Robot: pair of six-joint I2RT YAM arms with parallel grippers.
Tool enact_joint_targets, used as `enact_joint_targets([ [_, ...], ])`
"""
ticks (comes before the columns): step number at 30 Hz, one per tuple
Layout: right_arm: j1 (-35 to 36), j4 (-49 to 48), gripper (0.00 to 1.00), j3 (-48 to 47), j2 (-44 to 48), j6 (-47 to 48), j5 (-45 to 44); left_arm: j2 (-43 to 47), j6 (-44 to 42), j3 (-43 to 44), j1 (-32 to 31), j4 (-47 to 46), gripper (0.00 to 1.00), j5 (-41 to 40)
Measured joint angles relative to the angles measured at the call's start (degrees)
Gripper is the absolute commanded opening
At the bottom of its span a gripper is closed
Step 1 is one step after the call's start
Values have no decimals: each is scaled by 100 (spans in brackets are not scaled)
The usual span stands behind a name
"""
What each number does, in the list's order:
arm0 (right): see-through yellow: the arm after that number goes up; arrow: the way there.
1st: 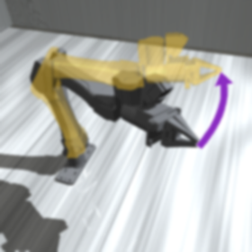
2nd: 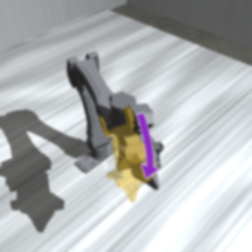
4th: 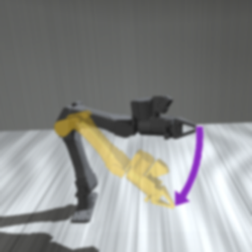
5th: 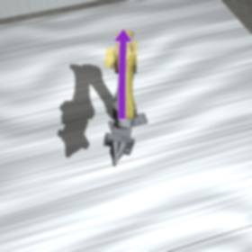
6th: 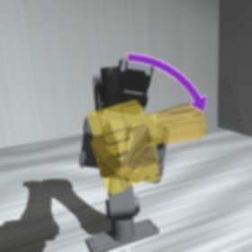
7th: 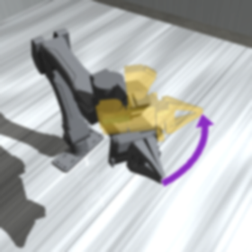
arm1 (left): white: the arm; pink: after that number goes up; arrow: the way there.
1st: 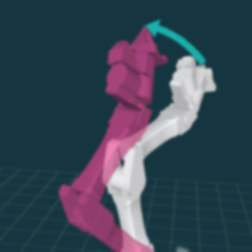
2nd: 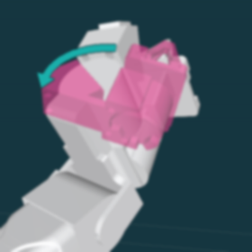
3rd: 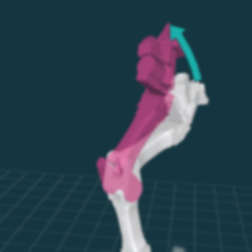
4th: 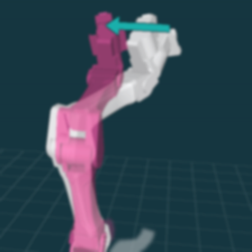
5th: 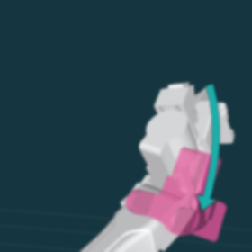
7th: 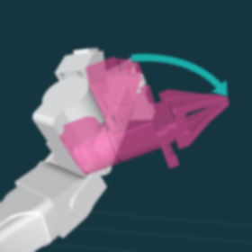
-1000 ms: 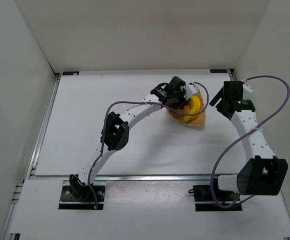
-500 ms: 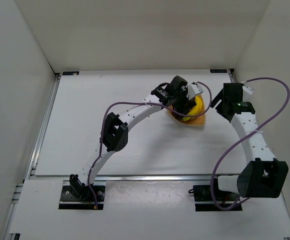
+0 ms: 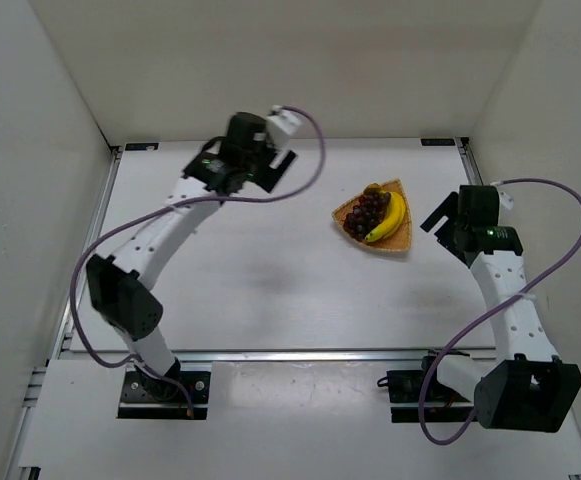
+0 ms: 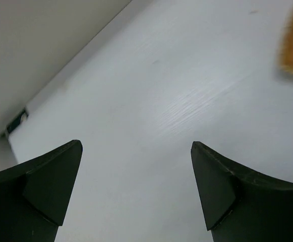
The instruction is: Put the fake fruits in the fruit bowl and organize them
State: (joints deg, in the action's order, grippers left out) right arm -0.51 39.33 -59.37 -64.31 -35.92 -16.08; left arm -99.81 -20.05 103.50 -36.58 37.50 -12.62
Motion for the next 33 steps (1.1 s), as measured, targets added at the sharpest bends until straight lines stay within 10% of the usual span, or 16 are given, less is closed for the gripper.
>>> enact_joint_targets([
  [12, -142, 125, 94, 870, 568, -170, 260, 2887, 1073, -3768, 4199, 1110, 100, -146],
  [18, -201, 125, 94, 870, 599, -282, 393, 4096, 1355, -4725, 4509, 1261, 100, 173],
  [33, -203, 269, 94, 870, 612, -317, 466, 3965, 1869, -4911, 4509, 1032, 100, 494],
])
